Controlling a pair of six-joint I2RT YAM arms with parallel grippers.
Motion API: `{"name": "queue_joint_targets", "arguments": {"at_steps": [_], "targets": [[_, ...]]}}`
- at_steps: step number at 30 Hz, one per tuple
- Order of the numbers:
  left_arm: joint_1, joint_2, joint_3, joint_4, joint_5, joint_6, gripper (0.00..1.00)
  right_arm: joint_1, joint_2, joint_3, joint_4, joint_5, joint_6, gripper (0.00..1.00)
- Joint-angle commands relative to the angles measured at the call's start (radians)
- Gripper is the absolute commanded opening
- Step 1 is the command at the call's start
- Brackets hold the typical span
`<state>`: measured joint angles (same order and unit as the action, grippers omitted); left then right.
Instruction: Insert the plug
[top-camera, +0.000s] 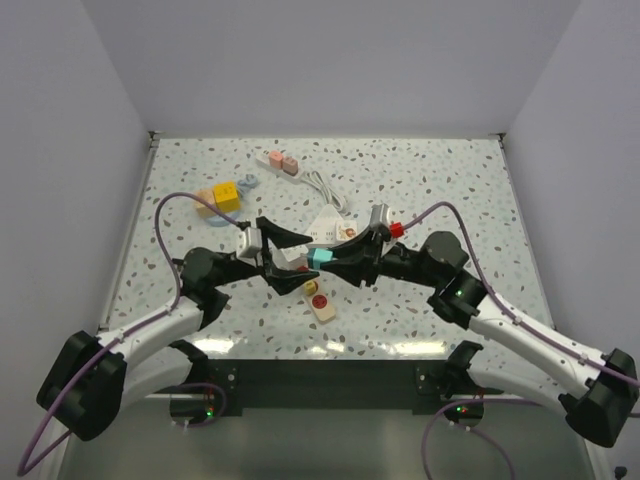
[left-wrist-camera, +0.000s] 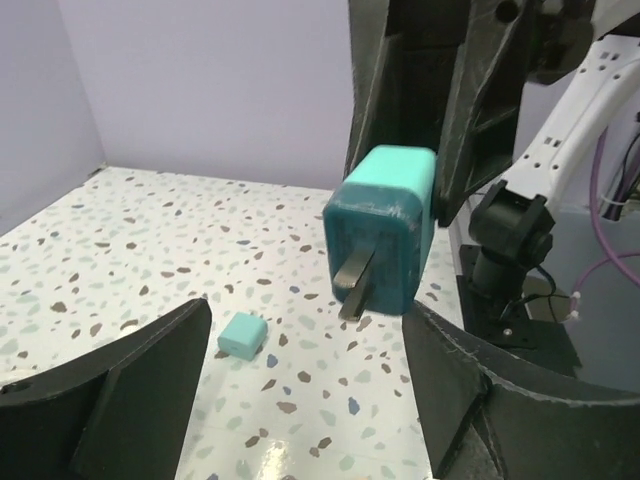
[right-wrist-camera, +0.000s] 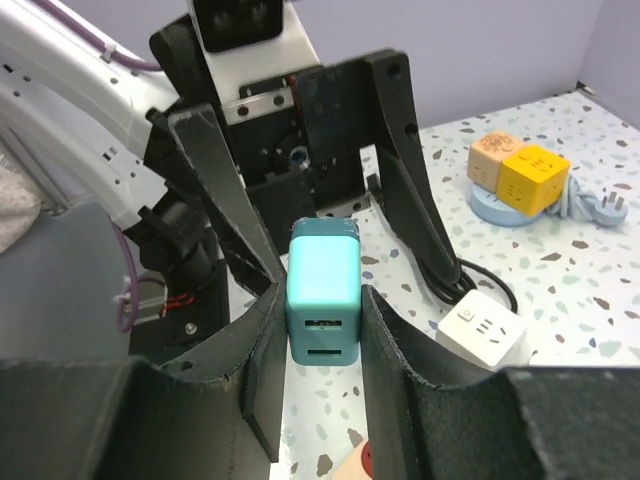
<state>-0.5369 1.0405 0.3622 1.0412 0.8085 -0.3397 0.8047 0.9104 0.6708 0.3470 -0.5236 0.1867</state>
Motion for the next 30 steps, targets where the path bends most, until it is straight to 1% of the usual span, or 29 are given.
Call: {"name": "queue_joint_targets", "arguments": {"at_steps": [1, 3, 4, 5, 7, 8, 9, 10, 11, 14, 17, 21, 26, 28, 30], "targets": [[0.003, -0.013, 0.007, -0.084, -0.063, 0.094, 0.83, 0.004, -0.047, 0.090, -0.136, 0.106, -0.035, 0.00], [0.008, -0.036, -0.003, -0.145, -0.098, 0.137, 0.84, 0.005, -0.054, 0.140, -0.218, 0.144, -0.059, 0.00], [0.011, -0.045, -0.008, -0.165, -0.109, 0.152, 0.84, 0.004, -0.056, 0.159, -0.300, 0.183, -0.064, 0.00], [0.017, -0.056, -0.018, -0.202, -0.126, 0.178, 0.85, 0.004, -0.054, 0.196, -0.340, 0.200, -0.066, 0.00], [0.026, -0.092, -0.028, -0.236, -0.199, 0.192, 0.85, 0.005, -0.042, 0.233, -0.458, 0.252, -0.053, 0.00], [0.037, -0.105, -0.026, -0.277, -0.263, 0.202, 0.86, 0.004, -0.035, 0.262, -0.491, 0.269, -0.044, 0.00], [0.041, -0.121, -0.025, -0.297, -0.297, 0.206, 0.86, 0.004, -0.021, 0.277, -0.525, 0.278, -0.038, 0.00], [0.044, -0.128, -0.023, -0.314, -0.337, 0.208, 0.86, 0.005, -0.007, 0.294, -0.598, 0.287, -0.027, 0.00], [0.049, -0.128, -0.014, -0.351, -0.414, 0.211, 0.86, 0.004, 0.028, 0.323, -0.630, 0.299, -0.018, 0.00], [0.051, -0.091, 0.020, -0.421, -0.533, 0.209, 0.87, 0.004, 0.103, 0.357, -0.733, 0.309, 0.011, 0.00], [0.060, -0.025, 0.037, -0.434, -0.587, 0.199, 0.87, 0.004, 0.165, 0.375, -0.801, 0.316, 0.040, 0.00], [0.077, 0.056, 0.064, -0.448, -0.644, 0.194, 0.87, 0.008, 0.310, 0.432, -0.884, 0.297, 0.063, 0.00], [0.084, 0.110, 0.067, -0.418, -0.623, 0.202, 0.87, 0.022, 0.439, 0.525, -0.988, 0.300, 0.082, 0.00], [0.084, 0.119, 0.069, -0.420, -0.618, 0.206, 0.87, 0.043, 0.499, 0.558, -1.035, 0.316, 0.085, 0.00], [0.084, 0.130, 0.073, -0.426, -0.585, 0.211, 0.87, 0.073, 0.534, 0.602, -1.060, 0.335, 0.089, 0.00]]}}
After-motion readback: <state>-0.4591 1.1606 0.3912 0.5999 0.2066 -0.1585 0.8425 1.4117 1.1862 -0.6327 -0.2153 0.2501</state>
